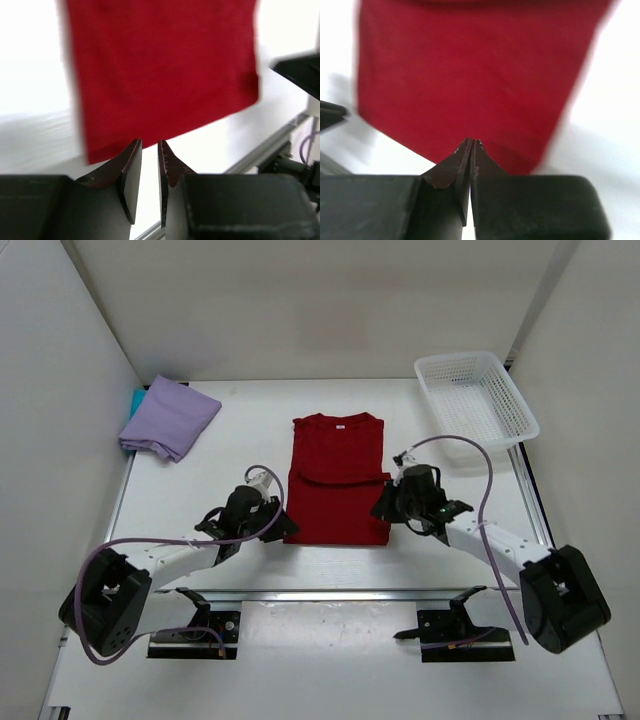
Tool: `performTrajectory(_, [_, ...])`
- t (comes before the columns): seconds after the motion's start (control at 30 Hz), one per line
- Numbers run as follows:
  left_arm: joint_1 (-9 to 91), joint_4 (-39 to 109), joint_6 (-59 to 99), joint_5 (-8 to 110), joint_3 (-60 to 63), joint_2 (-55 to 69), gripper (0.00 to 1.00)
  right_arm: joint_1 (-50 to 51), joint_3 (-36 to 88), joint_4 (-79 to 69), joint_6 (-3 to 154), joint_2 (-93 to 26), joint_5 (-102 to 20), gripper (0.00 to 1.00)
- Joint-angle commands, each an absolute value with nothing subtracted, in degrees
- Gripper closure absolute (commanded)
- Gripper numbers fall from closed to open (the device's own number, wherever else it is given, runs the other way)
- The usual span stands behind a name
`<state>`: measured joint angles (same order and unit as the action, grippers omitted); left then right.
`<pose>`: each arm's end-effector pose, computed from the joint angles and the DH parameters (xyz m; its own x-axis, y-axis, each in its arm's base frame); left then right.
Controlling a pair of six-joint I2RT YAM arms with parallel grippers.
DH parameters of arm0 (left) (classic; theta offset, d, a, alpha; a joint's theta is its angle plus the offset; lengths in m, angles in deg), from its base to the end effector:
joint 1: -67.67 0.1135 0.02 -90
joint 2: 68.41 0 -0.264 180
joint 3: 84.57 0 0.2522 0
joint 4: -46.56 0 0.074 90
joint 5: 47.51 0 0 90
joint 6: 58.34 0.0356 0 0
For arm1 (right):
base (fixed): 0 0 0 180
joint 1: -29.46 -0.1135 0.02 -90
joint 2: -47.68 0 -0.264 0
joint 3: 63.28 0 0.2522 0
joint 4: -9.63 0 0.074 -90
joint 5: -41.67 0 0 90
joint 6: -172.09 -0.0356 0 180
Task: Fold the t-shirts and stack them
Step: Fold the folded rectangular tshirt in 1/3 of the way
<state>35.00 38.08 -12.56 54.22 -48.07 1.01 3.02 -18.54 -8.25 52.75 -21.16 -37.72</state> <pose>0.1818 -0.1252 0.1516 -0.8571 -0.2616 -0.4438 0.0825 0.7807 -0.6195 0.2083 0.1109 0.1838 -0.7966 0.1418 -0.5877 -0.1949 0.8600 0.4716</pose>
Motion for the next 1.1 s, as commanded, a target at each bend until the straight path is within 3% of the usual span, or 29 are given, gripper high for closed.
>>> performTrajectory(0.0, [32.2, 38.5, -12.6, 52.8, -44.4, 1.7, 0.70, 0.3, -13.4, -3.1, 55.5, -26.8, -34.0, 1.00])
performTrajectory(0.27, [34.0, 46.2, -13.6, 56.5, -45.7, 10.9, 0.71, -3.4, 3.7, -1.9, 60.0, -49.1, -34.2, 1.00])
performTrajectory(0.67, [35.1, 45.6, -14.0, 59.5, -49.9, 5.3, 0.70, 4.8, 21.8, -2.5, 60.3, -65.7, -30.8, 1.00])
performTrajectory(0.93, [38.2, 33.6, -9.2, 55.3, -48.8, -4.3, 0.63, 6.0, 12.7, 0.0, 56.7, -51.3, -32.8, 1.00])
performTrajectory(1.07, [38.8, 30.9, -7.1, 53.1, -51.0, -5.3, 0.57, 4.5, -0.7, 1.0, 54.7, -38.2, -37.7, 0.85])
